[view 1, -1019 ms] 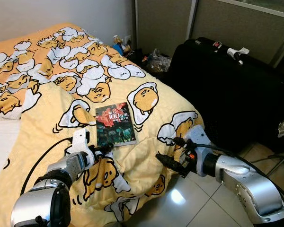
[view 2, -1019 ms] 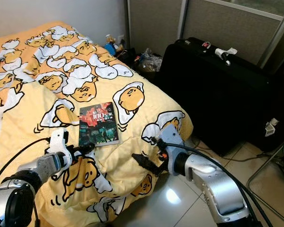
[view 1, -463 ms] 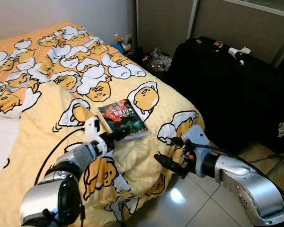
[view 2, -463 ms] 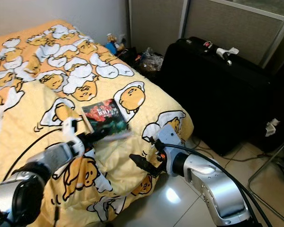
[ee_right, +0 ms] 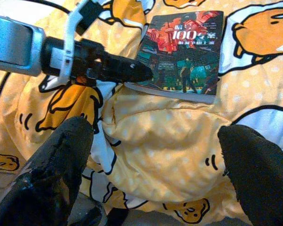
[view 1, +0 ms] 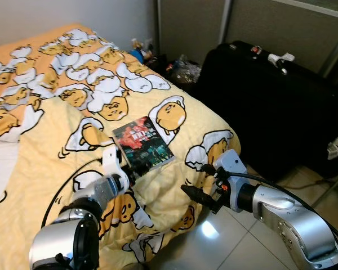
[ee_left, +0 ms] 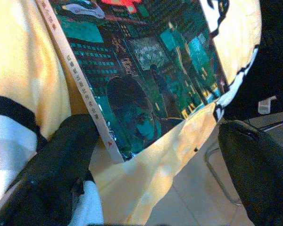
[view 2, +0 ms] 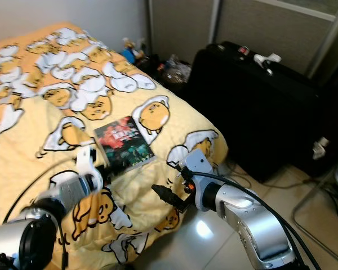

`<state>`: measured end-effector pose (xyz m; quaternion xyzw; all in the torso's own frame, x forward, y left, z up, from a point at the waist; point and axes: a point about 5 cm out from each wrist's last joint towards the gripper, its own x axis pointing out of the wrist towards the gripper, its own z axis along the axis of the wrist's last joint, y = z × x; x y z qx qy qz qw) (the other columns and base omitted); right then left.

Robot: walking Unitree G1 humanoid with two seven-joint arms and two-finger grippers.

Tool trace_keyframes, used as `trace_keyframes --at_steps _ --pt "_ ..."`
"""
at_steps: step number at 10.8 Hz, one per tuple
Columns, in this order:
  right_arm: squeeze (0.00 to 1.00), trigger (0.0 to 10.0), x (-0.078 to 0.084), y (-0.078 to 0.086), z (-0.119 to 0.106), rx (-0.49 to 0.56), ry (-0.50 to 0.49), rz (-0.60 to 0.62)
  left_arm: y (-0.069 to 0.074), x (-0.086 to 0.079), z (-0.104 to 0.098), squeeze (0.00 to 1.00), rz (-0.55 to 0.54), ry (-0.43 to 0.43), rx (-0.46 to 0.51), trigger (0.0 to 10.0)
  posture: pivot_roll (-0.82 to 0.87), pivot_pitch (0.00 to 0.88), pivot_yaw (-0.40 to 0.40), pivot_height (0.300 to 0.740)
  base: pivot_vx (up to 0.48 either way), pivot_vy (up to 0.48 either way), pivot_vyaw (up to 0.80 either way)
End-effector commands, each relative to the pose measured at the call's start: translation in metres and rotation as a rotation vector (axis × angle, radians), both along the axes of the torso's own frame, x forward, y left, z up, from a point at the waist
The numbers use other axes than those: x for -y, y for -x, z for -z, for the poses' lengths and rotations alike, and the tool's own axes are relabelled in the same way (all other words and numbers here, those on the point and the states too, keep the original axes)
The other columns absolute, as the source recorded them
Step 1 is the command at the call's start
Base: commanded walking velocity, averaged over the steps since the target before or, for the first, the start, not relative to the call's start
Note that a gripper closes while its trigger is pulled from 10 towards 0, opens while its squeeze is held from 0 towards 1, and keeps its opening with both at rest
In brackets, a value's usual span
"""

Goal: Clean up the room

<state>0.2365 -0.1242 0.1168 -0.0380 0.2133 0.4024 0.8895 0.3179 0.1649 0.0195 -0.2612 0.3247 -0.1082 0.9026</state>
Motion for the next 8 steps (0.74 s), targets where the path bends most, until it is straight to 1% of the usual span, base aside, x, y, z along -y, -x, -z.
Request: trace_keyframes --at_steps 1,2,4,5,6,8 --pt "0.0 10.0 -0.001 0.003 -0.004 0.003 -0.015 0.006 0.0 -0.001 0.001 0.0 -0.039 0.008 -0.005 10.0 -0.22 0.082 0.069 0.74 0.0 0.0 0.0" --pt "0.0 10.0 0.003 0.007 -0.004 -0.004 -0.008 0.032 0.0 0.006 0.003 0.0 -0.071 0.026 -0.014 10.0 -0.23 0.106 0.063 0.74 0.0 0.0 0.0" --pt "0.0 10.0 0.004 0.014 -0.004 -0.021 -0.007 0.033 -0.001 0.012 0.002 0.0 -0.112 0.051 -0.011 9.9 -0.25 0.127 0.056 0.74 0.0 0.0 0.0" --pt "0.0 10.0 0.002 0.018 -0.005 -0.037 -0.016 0.009 -0.004 0.014 0.0 0.0 -0.136 0.074 -0.003 3.1 -0.26 0.127 0.056 0.74 0.0 0.0 0.0" --pt "0.0 10.0 0.0 0.023 -0.004 -0.051 -0.017 -0.017 -0.005 0.014 -0.002 0.0 -0.172 0.104 -0.001 0.0 -0.26 0.12 0.057 0.74 0.0 0.0 0.0" --pt "0.0 10.0 0.0 0.025 -0.004 -0.057 -0.016 -0.018 -0.006 0.013 -0.002 0.0 -0.195 0.12 0.007 0.0 -0.26 0.114 0.062 0.74 0.0 0.0 0.0"
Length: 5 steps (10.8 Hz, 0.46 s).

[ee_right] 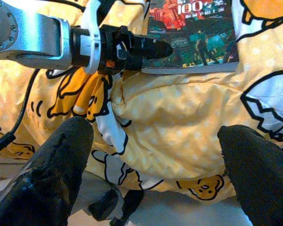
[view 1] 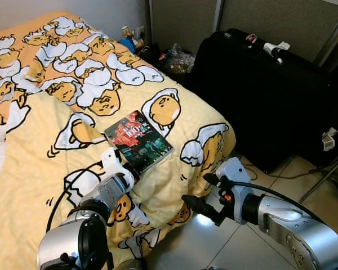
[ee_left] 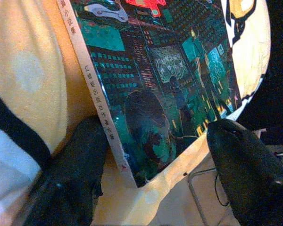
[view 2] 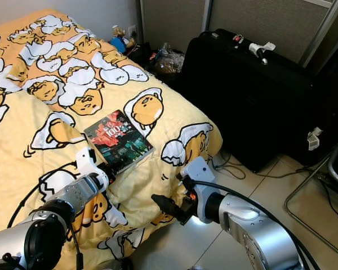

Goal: Clean up the room

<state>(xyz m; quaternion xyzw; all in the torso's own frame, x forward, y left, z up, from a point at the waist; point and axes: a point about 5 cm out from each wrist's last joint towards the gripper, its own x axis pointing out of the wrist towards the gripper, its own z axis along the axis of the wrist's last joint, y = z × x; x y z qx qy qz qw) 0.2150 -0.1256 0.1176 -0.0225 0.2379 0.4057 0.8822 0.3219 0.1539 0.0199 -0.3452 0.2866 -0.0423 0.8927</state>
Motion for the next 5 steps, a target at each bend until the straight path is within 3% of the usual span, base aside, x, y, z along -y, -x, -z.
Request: trace_keyframes --at_steps 1,5 --pt "0.0 10.0 -0.0022 0.0046 -0.0031 0.0 -0.009 -0.015 -0.002 0.0014 -0.0021 0.0 -0.013 0.02 0.005 0.0 -0.25 0.105 0.061 0.74 0.0 0.0 0.0" --pt "0.0 10.0 -0.0068 0.0029 -0.0003 -0.006 -0.011 -0.031 -0.0027 0.004 -0.004 0.0 -0.011 0.074 0.029 0.0 -0.24 0.087 0.065 0.74 0.0 0.0 0.0"
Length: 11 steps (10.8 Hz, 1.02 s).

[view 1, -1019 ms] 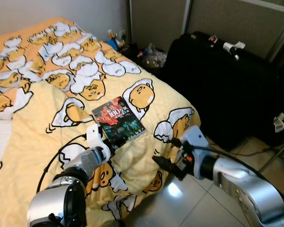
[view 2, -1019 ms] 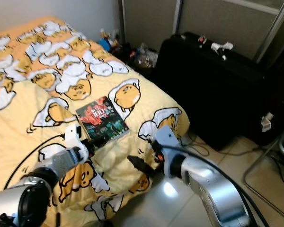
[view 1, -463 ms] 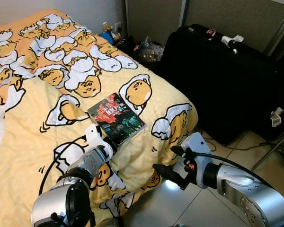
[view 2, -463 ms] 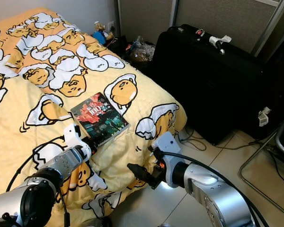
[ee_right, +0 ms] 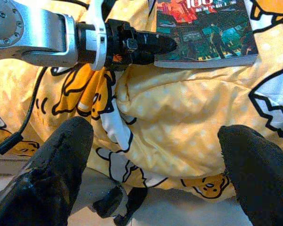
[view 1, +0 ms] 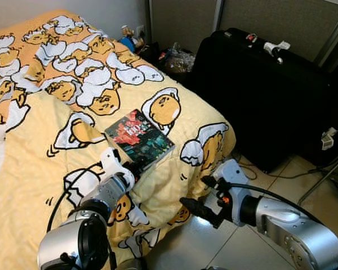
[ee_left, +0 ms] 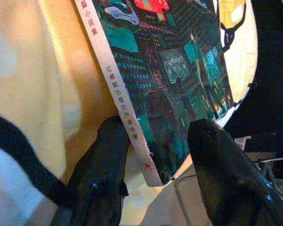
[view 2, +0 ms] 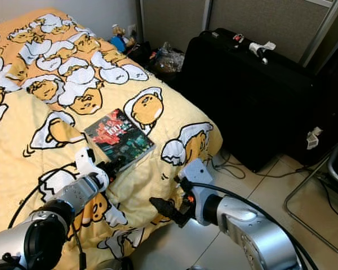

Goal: Clean up the room

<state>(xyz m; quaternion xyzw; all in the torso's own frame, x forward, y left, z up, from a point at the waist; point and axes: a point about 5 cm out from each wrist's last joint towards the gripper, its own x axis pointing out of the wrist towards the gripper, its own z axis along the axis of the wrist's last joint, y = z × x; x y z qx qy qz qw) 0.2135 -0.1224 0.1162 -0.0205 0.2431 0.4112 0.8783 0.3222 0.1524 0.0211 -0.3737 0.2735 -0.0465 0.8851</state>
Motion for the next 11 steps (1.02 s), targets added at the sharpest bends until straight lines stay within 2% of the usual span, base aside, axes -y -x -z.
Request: trace_keyframes --at_steps 1,5,8,11 --pt "0.0 10.0 -0.004 0.001 -0.002 0.009 -0.009 -0.019 -0.003 0.003 -0.003 0.0 0.005 0.017 0.011 0.0 -0.24 0.078 0.067 0.74 0.0 0.0 0.0" --pt "0.0 10.0 -0.005 -0.008 0.002 0.027 -0.024 0.012 -0.008 0.01 -0.01 0.0 -0.004 0.062 0.036 0.0 -0.21 0.0 0.077 0.74 0.0 0.0 0.0" --pt "0.0 10.0 0.0 -0.021 0.002 0.059 -0.022 0.042 -0.012 0.008 -0.015 0.0 -0.032 0.082 0.049 0.0 -0.2 0.0 0.081 0.74 0.0 0.0 0.0" --pt "0.0 10.0 0.011 -0.037 0.005 0.098 -0.024 0.154 -0.018 0.003 -0.023 0.0 -0.03 0.083 0.089 0.0 -0.17 0.0 0.08 0.74 0.0 0.0 0.0"
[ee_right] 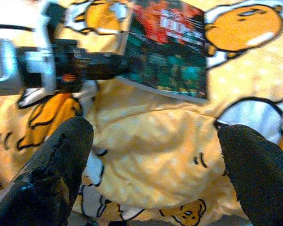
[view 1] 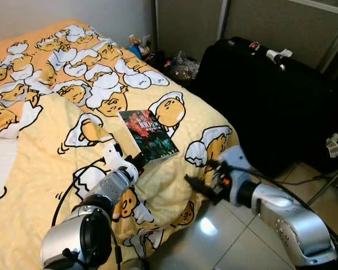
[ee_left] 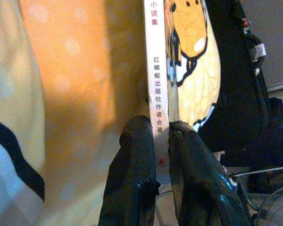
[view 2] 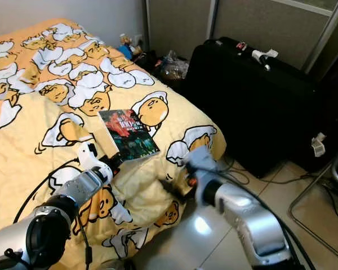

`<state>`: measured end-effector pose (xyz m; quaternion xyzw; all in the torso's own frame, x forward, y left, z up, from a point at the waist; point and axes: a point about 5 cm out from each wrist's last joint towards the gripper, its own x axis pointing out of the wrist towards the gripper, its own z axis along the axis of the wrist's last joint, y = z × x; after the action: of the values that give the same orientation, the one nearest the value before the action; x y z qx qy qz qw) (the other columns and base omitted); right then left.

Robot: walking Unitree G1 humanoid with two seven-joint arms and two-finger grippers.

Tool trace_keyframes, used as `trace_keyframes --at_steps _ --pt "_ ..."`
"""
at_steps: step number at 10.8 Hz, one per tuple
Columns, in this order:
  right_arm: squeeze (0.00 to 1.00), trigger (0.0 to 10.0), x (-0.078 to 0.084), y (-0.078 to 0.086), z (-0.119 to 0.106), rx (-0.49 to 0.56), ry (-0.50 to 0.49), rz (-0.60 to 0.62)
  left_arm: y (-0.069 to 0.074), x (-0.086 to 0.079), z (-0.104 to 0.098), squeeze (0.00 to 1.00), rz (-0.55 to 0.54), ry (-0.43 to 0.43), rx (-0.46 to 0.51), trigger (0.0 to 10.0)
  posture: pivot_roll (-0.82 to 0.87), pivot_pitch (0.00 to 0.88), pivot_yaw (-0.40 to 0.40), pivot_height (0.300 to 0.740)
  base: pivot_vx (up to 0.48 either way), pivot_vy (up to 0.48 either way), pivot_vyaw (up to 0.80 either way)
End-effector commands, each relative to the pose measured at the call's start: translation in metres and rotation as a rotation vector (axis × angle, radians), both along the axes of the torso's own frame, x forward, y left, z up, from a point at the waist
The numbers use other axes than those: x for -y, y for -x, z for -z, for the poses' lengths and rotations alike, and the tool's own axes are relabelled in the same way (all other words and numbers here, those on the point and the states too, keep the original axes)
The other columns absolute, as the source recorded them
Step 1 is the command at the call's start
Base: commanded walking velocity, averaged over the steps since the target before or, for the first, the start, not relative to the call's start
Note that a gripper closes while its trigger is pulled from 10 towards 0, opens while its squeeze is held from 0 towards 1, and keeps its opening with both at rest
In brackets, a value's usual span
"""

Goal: Clean up the room

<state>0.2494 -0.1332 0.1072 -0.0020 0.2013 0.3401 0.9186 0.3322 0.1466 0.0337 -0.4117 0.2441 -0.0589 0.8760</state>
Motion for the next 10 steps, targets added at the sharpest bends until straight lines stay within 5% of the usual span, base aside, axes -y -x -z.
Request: trace_keyframes --at_steps 1,4,6,8,10 --pt "0.0 10.0 0.004 -0.006 -0.003 0.024 -0.003 0.039 -0.009 -0.006 -0.013 0.0 0.0 -0.003 0.06 0.0 -0.17 0.0 0.085 0.74 0.0 0.0 0.0" --pt "0.0 10.0 0.019 -0.017 -0.002 0.045 -0.067 0.182 -0.019 -0.026 -0.035 0.0 0.01 0.06 0.18 0.0 -0.14 0.0 0.092 0.74 0.0 0.0 0.0" --pt "0.0 10.0 0.027 -0.02 0.001 0.031 -0.129 0.225 -0.022 -0.036 -0.061 0.0 0.173 0.078 0.341 0.0 -0.09 0.0 0.078 0.74 0.0 0.0 0.0" --pt "1.0 10.0 0.032 -0.033 -0.003 0.033 -0.26 0.259 -0.017 -0.04 -0.083 0.0 0.298 0.106 0.462 0.0 -0.07 0.0 0.064 0.74 0.0 0.0 0.0" --pt "1.0 10.0 0.04 -0.039 -0.013 0.067 -0.394 0.273 -0.007 -0.045 -0.095 0.0 0.366 0.123 0.525 0.0 -0.06 0.0 0.061 0.74 0.0 0.0 0.0"
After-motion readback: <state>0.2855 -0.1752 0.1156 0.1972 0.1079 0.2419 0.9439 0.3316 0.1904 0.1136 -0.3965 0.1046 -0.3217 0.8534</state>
